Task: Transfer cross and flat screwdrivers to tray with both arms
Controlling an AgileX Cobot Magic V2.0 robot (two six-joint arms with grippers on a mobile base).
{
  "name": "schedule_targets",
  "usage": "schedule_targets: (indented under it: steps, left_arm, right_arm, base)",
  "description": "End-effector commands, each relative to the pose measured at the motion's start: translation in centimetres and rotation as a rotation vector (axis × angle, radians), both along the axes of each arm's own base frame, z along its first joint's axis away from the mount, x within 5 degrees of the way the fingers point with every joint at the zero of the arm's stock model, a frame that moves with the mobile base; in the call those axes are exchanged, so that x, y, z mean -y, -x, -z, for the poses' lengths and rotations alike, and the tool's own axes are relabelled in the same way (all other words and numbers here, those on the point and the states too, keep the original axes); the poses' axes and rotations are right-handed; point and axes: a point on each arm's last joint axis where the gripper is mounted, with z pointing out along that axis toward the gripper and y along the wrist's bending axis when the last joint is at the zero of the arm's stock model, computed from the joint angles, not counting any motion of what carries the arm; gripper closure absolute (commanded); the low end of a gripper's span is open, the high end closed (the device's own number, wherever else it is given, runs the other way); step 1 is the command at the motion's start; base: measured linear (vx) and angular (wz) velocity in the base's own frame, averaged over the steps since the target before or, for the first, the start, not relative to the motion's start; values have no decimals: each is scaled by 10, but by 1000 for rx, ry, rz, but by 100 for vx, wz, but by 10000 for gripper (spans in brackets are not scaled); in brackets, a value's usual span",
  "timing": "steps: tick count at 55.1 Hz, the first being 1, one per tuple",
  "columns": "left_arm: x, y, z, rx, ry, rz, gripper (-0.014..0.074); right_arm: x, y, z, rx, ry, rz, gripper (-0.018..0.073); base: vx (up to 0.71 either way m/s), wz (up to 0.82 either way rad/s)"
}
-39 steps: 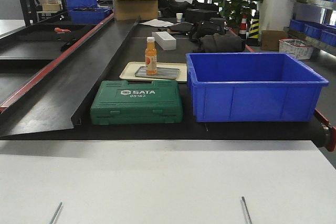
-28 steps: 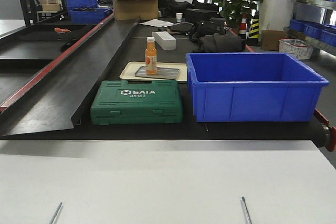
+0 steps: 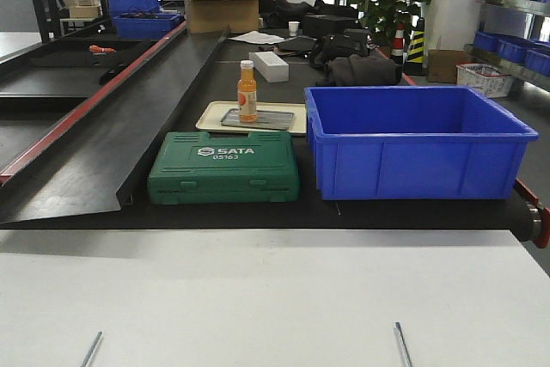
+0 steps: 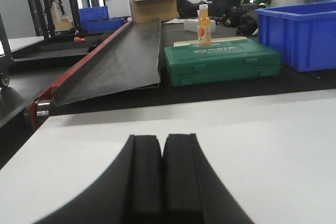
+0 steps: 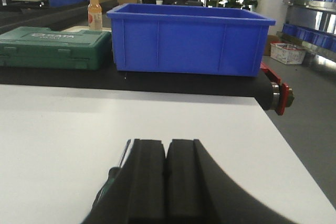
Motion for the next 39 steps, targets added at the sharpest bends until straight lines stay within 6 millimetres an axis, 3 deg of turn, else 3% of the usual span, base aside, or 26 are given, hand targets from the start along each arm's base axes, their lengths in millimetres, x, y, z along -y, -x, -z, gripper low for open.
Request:
schedule_targets:
  steps: [1,12,21,26,30,34,39]
  left_arm:
    - [0,4,-22,174,13,-2,594]
    - [-1,15,-56,453,5,-13,594]
    - [-1,20,-117,420,7,-6,594]
    - [0,4,-148,319,1,-3,594]
    - [0,-16,-171,263,-1,-2,594]
    - [1,-39,-186,224,-2,-2,594]
    - [2,-69,-191,192,-3,-4,594]
  right_arm:
    - [0,1,-13,164,12,4,567]
    - [0,8,-48,351,-8,1,567]
    - [0,10,-117,373,46,11,567]
    - [0,-6,-153,358,87,17,567]
    - [0,-30,-173,306,89,15,567]
    - [0,-56,-183,253,88,12,567]
    - [0,-88,-185,184,84,9,567]
  base:
    - [0,0]
    - [0,0]
    - [0,0]
    - [0,0]
    - [0,0]
    - [0,0]
    - [0,0]
